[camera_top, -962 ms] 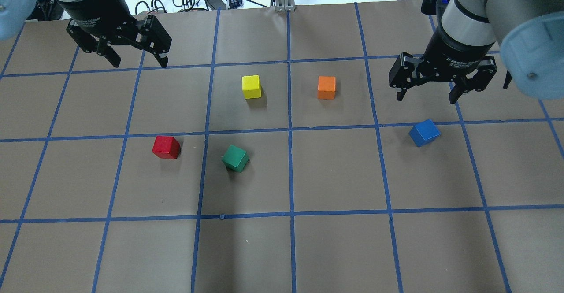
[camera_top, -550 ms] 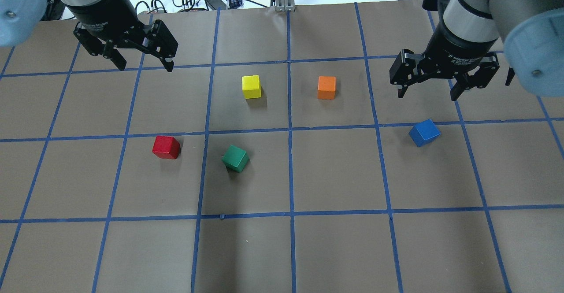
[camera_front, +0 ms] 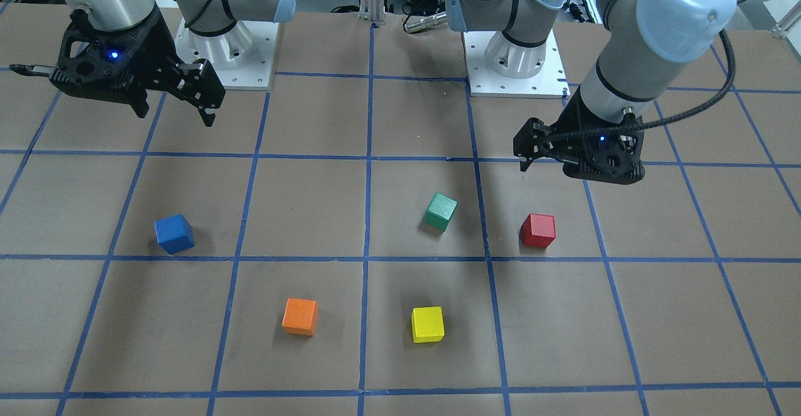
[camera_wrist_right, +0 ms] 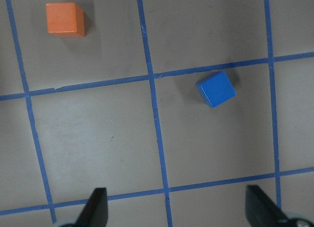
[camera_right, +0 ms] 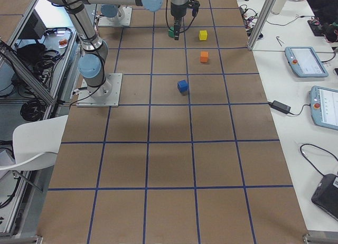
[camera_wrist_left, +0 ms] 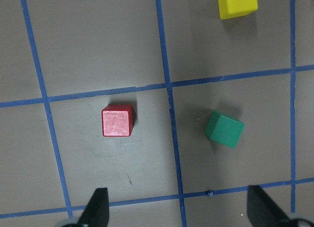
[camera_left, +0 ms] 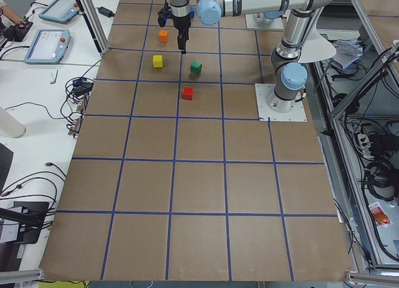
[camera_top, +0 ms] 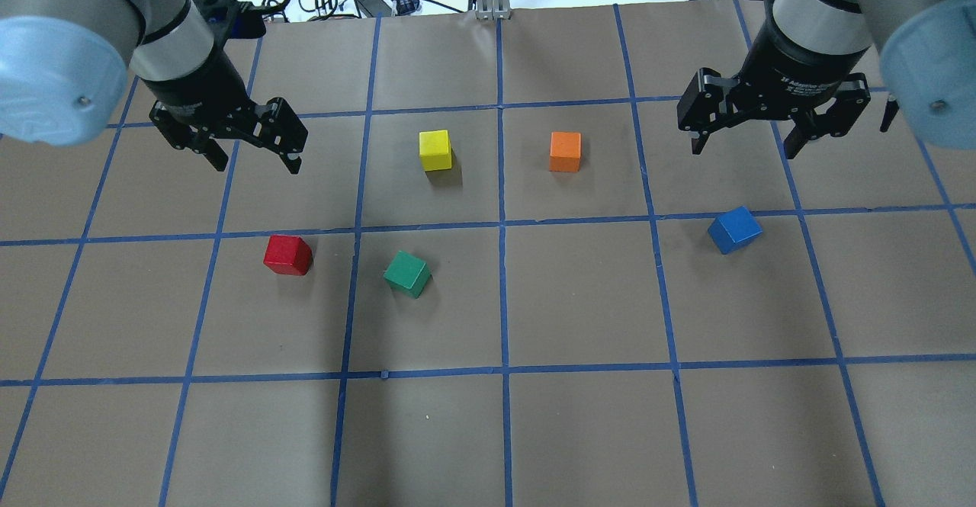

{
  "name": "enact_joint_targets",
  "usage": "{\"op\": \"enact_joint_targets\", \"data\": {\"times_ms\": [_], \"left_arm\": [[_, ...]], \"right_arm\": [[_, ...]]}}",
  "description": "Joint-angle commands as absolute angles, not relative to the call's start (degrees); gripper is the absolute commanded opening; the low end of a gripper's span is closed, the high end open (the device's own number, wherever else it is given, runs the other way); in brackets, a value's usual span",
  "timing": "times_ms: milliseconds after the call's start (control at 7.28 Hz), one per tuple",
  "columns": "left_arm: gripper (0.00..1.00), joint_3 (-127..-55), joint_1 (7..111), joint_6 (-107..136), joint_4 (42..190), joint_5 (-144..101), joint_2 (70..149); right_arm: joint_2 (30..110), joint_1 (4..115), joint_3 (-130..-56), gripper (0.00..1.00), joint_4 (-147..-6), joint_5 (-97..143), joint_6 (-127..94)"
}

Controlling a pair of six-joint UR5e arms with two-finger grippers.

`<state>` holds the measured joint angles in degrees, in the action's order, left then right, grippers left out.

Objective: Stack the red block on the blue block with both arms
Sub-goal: 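Lower the left gripper over the red cube and grasp it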

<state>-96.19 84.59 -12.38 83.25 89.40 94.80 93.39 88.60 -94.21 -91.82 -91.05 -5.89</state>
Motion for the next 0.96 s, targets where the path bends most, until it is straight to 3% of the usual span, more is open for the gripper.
{"op": "enact_joint_targets", "data": {"times_ms": [0,275,824], "left_arm": [[1.0,-106.0,82.3,-17.9,71.8,89.6,96.4],[1.0,-115.1,82.2,-20.0,57.3,91.9,97.8],[1.0,-122.0,78.4,-22.1,52.5,91.9,99.2]], "right_arm": [[93.3,88.5,-94.0,1.0,-92.0,-91.0,-5.9],[92.6,88.4,-93.3,1.0,-92.1,-91.5,-5.9],[91.9,88.3,-92.8,1.0,-92.0,-91.1,-5.3]]}}
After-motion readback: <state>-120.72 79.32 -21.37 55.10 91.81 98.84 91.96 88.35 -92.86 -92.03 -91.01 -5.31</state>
